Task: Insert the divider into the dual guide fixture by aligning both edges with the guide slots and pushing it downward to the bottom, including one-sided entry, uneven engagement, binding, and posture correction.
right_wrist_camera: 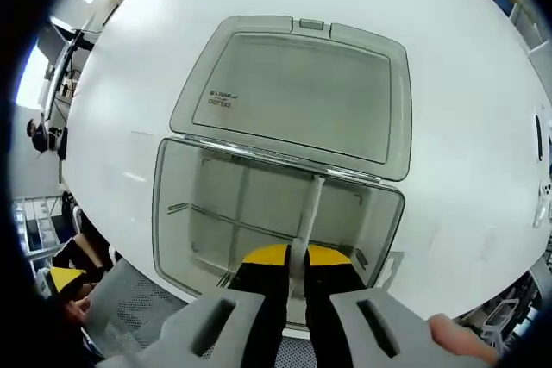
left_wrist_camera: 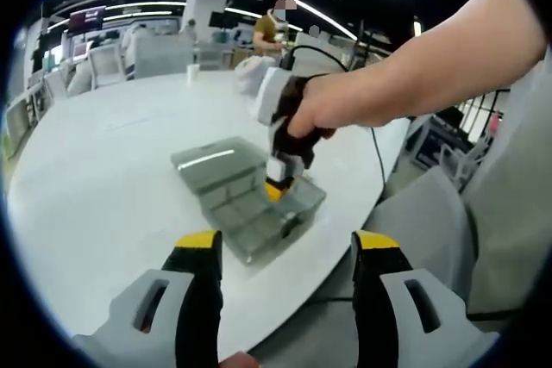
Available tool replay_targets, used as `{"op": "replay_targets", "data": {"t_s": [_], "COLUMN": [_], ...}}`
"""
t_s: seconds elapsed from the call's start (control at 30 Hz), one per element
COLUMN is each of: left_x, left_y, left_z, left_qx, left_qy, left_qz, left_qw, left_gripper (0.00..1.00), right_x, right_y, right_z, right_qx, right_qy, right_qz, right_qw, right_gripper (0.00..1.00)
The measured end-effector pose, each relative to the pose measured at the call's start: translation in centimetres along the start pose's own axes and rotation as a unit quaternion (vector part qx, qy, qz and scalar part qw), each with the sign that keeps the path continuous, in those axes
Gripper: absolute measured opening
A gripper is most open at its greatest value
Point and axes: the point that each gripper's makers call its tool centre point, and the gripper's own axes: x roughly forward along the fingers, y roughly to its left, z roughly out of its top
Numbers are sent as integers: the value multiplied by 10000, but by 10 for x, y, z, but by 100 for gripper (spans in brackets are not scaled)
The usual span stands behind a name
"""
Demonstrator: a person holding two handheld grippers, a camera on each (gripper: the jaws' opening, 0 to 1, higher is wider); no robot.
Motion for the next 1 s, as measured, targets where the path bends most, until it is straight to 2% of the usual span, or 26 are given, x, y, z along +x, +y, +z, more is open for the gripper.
{"op": "replay_targets", "data": {"t_s": [0.3, 0.47, 0.73, 1.0], "left_x": [-1, -1, -1, -2], "left_y": [1, 0, -2, -3], "left_z": [-2, -2, -1, -1], "left_qx": [-18, -12, 10, 32], "left_qy": [34, 47, 42, 23], "left_qz": [18, 26, 21, 19], "left_qw": [10000, 10000, 10000, 10000], "left_gripper": [59, 59, 59, 59], "right_x": [7, 6, -7, -20], "right_y": [-1, 0, -3, -8], "right_z": [0, 1, 10, 6], "right_qx": [-71, 82, 214, 486], "right_qy": [-58, -123, -368, -490], "right_qz": [11, 334, 661, 963], "right_qw": [10000, 9993, 9969, 9930], "right_gripper": [1, 4, 11, 5]}}
